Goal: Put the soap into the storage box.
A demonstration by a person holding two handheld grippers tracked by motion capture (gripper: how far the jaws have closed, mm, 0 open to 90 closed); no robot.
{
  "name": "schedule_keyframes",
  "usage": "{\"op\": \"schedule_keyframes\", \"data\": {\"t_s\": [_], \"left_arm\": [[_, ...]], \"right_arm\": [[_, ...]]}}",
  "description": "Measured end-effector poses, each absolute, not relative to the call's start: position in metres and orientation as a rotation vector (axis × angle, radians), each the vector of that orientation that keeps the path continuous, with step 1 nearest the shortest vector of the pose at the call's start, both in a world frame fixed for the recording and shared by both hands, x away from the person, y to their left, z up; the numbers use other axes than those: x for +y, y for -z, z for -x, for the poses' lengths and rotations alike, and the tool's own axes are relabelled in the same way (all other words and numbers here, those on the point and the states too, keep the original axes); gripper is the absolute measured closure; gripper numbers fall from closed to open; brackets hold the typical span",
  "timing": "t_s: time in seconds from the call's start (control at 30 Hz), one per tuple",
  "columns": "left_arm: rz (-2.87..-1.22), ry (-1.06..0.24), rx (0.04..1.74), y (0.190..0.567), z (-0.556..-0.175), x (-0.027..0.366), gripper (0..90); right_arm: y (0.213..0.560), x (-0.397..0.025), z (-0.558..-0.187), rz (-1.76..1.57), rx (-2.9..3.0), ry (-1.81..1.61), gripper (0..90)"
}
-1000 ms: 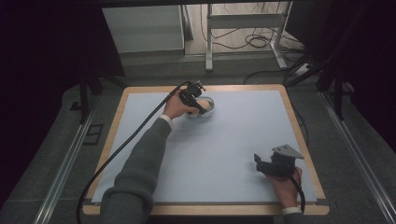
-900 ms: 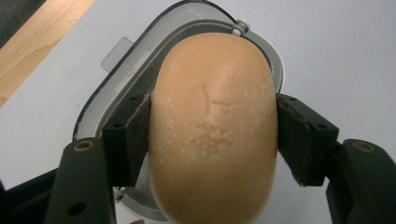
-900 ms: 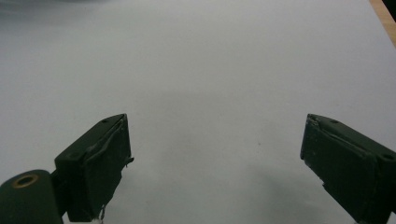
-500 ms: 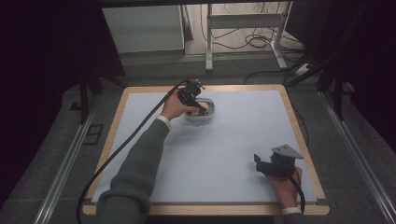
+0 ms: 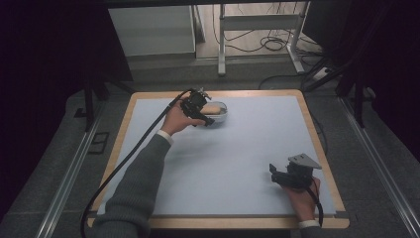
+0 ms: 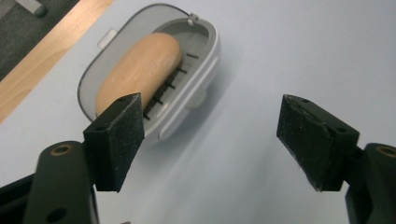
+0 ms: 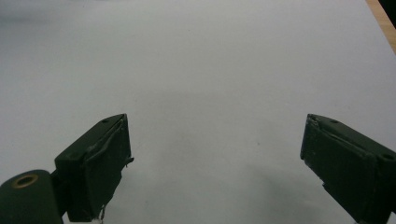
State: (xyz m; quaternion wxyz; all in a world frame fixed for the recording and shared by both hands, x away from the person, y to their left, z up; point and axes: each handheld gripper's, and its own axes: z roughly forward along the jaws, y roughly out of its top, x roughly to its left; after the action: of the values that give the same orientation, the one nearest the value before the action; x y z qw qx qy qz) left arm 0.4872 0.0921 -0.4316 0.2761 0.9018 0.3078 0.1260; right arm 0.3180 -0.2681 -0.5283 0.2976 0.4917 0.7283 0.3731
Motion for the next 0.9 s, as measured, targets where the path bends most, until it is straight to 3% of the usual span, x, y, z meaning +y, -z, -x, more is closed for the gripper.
{"op": "schedule_keyframes", "data": {"t_s": [0.9], "left_arm": [[-2.181, -0.366, 0.925, 0.466, -0.36, 0.178, 20.8]], "right_arm": [[0.528, -0.268, -0.318, -1.305, 1.935, -0.991, 8.6]]}}
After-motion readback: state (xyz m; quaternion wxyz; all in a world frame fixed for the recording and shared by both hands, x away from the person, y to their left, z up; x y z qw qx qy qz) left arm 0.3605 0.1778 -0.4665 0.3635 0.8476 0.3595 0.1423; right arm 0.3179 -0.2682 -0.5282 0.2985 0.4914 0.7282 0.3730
